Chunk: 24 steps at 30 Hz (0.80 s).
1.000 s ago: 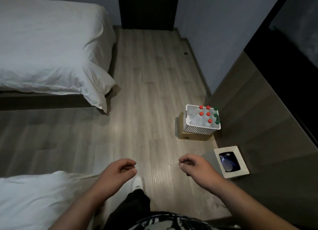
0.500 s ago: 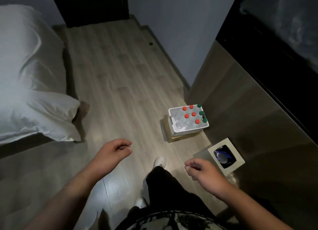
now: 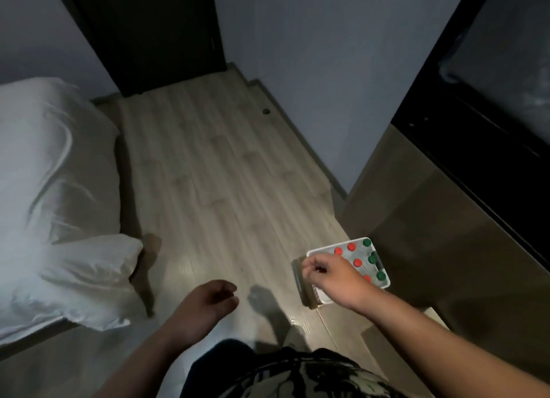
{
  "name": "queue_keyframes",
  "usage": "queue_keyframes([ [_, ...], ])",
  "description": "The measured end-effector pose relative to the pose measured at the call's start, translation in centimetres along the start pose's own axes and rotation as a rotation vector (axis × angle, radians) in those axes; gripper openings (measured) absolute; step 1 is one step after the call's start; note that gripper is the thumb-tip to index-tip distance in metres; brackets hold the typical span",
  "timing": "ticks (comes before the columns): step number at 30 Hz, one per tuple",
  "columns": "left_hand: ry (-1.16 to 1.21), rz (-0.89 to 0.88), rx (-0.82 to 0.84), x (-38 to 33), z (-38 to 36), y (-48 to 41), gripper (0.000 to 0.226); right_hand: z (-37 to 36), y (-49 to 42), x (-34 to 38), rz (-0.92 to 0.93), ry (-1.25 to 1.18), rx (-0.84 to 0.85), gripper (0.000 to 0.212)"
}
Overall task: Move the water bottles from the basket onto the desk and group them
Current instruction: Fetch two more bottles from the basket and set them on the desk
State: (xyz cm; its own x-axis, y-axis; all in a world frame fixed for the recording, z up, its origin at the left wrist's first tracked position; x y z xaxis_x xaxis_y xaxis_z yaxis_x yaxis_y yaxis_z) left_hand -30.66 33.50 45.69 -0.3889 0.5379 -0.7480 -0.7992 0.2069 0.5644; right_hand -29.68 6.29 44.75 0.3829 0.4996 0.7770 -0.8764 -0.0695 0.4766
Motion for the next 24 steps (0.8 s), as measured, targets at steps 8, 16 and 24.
queue_keyframes([
  [8,-0.104,-0.051,0.207,-4.3,1.9,-10.0,0.021,5.5,-4.1,0.6,-0.067,-0.107,-0.199,0.009],
  [16,-0.364,-0.154,0.538,-12.8,6.0,-24.6,0.026,3.4,-4.9,-0.8,-0.385,-0.335,-0.582,0.005],
  [24,-0.567,-0.372,0.889,-20.7,1.4,-31.4,0.023,-5.5,-4.0,2.8,-0.622,-0.637,-0.870,0.004],
])
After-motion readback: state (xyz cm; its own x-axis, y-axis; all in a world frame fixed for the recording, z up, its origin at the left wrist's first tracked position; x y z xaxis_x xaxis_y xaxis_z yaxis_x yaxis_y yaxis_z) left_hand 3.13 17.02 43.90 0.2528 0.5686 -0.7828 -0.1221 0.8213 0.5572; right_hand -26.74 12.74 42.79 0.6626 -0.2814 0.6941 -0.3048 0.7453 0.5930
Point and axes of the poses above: each hand's wrist, its own y-axis away from the middle knuckle, its own z-axis out of the back of the hand, x = y × z, the point moved 4 cm from there along -y, towards the middle knuckle, and after that the axes turned 3 degrees about y, right-handed, at the moved point
